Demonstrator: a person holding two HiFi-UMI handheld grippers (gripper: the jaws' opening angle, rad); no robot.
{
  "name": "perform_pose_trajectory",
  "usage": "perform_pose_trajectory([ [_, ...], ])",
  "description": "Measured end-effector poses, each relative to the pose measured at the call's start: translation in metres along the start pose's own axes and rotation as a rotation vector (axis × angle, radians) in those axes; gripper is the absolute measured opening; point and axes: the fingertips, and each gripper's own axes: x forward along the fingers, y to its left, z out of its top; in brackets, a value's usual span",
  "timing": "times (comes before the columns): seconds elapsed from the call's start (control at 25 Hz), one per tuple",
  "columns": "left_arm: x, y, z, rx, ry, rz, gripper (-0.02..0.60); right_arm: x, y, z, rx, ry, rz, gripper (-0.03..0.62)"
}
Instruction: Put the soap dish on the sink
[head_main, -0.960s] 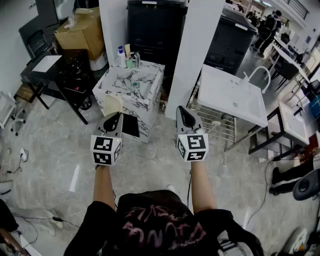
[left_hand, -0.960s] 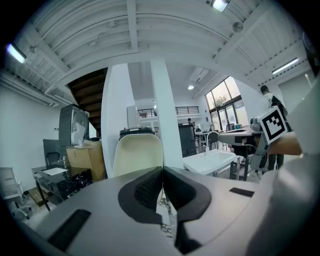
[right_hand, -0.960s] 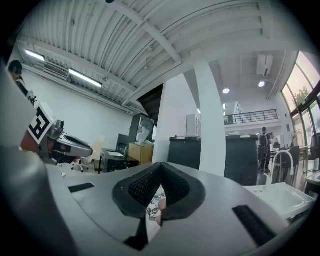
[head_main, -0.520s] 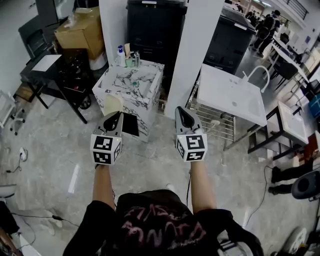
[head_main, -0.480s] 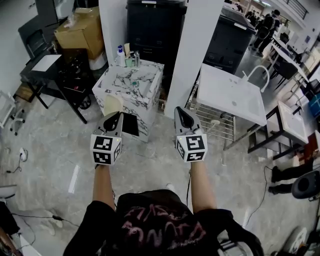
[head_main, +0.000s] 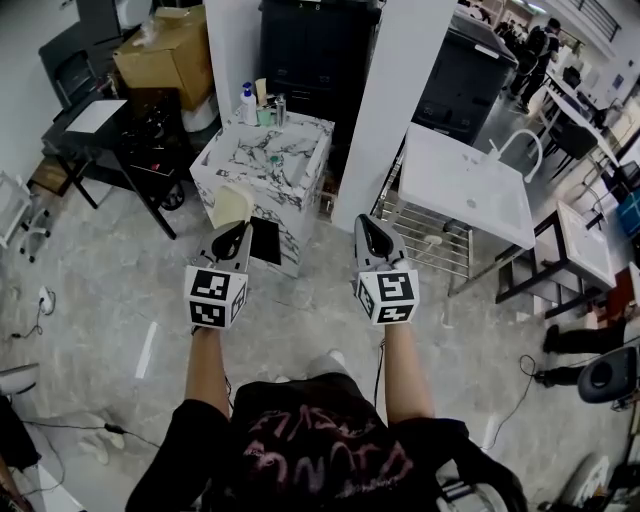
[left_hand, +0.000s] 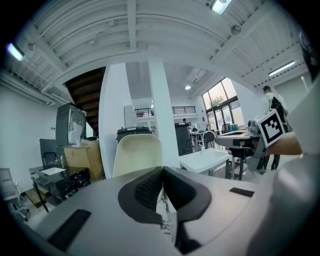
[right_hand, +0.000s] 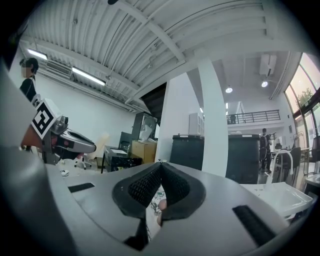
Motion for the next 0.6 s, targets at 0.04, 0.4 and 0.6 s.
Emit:
perform_pose_trajectory([
  [0.04,0.0,0.0,-0.001,0.005,0.001,-0.002,0.018,0.0,0.001,-0.001,0.003,-0.001,0.001,0.005],
  [0.4,0.011,0.007,-0.01,0.019,0.01,-0.015,0.019,0.022,0.003,-0.003,-0.004,-0.008,0.007,0.005],
  [0.6,0.032,0.02,-0.022,0.006,0.027,-0.013,0.02,0.043,-0.013,-0.011,-0.014,-0.013,-0.013,0.005],
])
